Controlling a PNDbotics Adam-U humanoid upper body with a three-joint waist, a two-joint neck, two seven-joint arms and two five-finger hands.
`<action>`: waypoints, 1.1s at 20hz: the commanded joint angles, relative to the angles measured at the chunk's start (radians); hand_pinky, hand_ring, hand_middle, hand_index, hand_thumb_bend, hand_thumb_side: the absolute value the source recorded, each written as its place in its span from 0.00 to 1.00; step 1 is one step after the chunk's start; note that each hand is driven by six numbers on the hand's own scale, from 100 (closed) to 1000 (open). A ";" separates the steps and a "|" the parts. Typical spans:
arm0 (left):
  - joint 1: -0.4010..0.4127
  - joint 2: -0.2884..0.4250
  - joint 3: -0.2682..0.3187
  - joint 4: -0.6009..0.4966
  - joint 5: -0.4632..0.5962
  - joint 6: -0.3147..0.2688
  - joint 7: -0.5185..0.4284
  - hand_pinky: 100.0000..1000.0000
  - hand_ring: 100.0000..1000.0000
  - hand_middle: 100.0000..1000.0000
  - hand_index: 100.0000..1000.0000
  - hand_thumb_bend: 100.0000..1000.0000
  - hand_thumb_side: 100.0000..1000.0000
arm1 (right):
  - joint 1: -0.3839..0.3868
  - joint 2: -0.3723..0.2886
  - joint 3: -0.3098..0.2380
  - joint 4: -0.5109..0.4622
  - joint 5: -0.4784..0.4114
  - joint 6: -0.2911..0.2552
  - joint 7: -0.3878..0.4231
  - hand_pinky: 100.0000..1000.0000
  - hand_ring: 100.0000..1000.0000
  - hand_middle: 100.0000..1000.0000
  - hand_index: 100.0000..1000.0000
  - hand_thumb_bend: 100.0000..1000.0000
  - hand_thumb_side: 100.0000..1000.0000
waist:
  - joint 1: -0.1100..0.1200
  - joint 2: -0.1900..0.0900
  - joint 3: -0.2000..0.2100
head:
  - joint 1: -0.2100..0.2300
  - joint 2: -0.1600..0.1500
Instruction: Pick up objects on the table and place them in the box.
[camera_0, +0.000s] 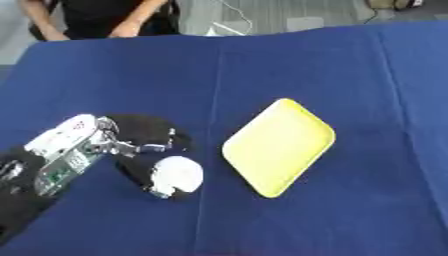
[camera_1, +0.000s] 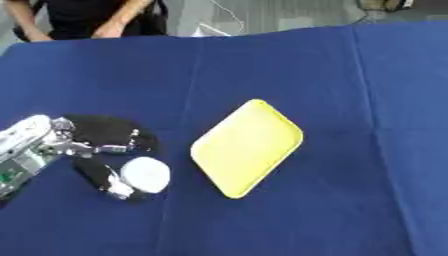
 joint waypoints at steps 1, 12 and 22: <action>-0.011 0.020 0.015 -0.006 -0.010 -0.001 -0.009 0.91 0.90 0.85 0.95 0.62 1.00 | -0.012 -0.019 0.000 -0.014 -0.005 -0.002 0.003 0.75 0.77 0.81 0.95 0.00 0.91 | -0.003 -0.011 0.000 | 0.007 -0.012; -0.015 0.013 0.011 0.000 -0.012 -0.004 -0.018 0.91 0.89 0.84 0.95 0.61 1.00 | -0.013 -0.018 0.001 -0.016 -0.005 -0.003 0.003 0.75 0.77 0.81 0.95 0.00 0.91 | -0.003 -0.010 -0.001 | 0.006 -0.012; -0.016 0.004 0.009 0.010 -0.027 -0.003 -0.005 0.90 0.89 0.83 0.93 0.60 1.00 | -0.013 -0.018 0.000 -0.017 -0.004 -0.002 0.002 0.75 0.77 0.81 0.95 0.00 0.91 | -0.004 -0.009 -0.002 | 0.007 -0.012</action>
